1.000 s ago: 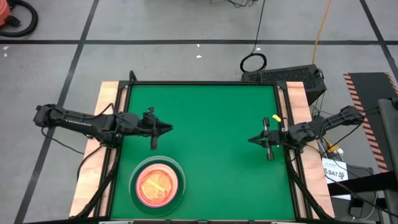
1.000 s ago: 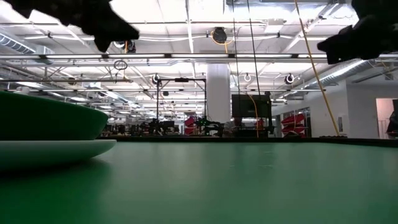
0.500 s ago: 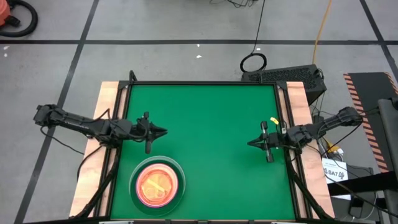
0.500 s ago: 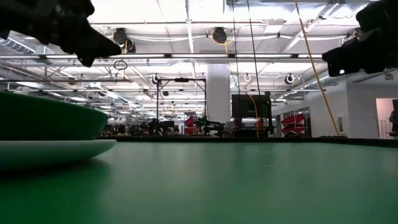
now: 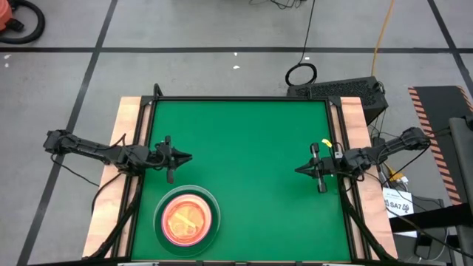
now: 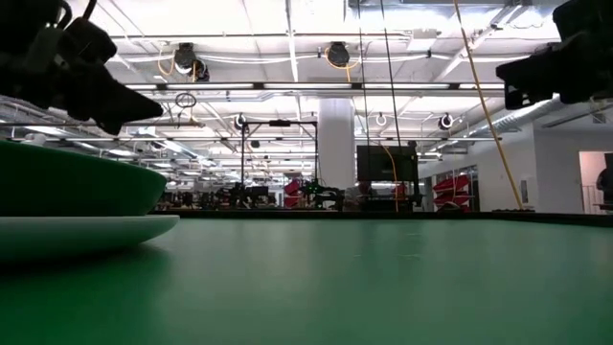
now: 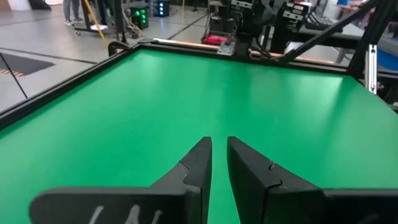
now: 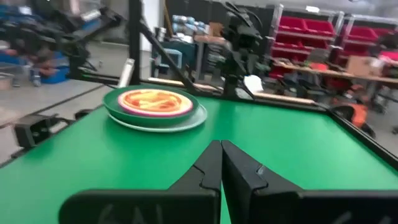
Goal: Stack plastic plates
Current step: Return to Home Position
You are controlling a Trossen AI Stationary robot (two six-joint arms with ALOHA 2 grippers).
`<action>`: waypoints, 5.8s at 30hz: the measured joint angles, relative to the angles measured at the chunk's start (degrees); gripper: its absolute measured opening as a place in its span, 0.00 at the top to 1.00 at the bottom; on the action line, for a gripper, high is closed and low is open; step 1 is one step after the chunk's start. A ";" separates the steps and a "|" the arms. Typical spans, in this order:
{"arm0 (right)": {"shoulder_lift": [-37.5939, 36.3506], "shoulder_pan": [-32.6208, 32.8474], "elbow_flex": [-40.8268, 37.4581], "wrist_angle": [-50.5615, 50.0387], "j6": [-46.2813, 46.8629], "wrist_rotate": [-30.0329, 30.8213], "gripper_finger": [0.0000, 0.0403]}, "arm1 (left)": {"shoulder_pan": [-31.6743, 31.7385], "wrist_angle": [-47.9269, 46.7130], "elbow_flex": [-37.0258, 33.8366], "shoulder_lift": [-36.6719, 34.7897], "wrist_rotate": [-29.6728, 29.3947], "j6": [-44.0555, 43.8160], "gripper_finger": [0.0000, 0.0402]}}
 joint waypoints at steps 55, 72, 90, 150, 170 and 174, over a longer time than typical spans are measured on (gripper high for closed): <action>-12.98 -15.04 -0.15 -10.88 0.11 -15.73 1.00 | 2.22 -12.20 -1.94 -22.99 6.14 9.24 0.86; -12.98 -15.02 -0.15 -10.53 0.07 -15.73 0.98 | 13.92 -13.74 -1.96 -22.98 19.19 10.77 0.86; -12.95 -15.02 -0.15 -10.46 0.07 -15.76 0.98 | 14.19 -9.57 -3.56 -22.95 20.17 10.68 0.94; -12.95 -14.99 -0.15 -10.44 0.07 -15.76 0.98 | 14.19 -9.65 -3.49 -22.85 18.07 9.26 0.94; -12.95 -14.99 -0.15 -10.44 0.07 -15.76 0.98 | 14.19 -9.65 -3.49 -22.84 18.07 9.26 0.94; -12.96 -14.99 -0.16 -10.44 0.07 -15.76 0.98 | 14.19 -9.65 -3.49 -22.85 18.07 9.26 0.94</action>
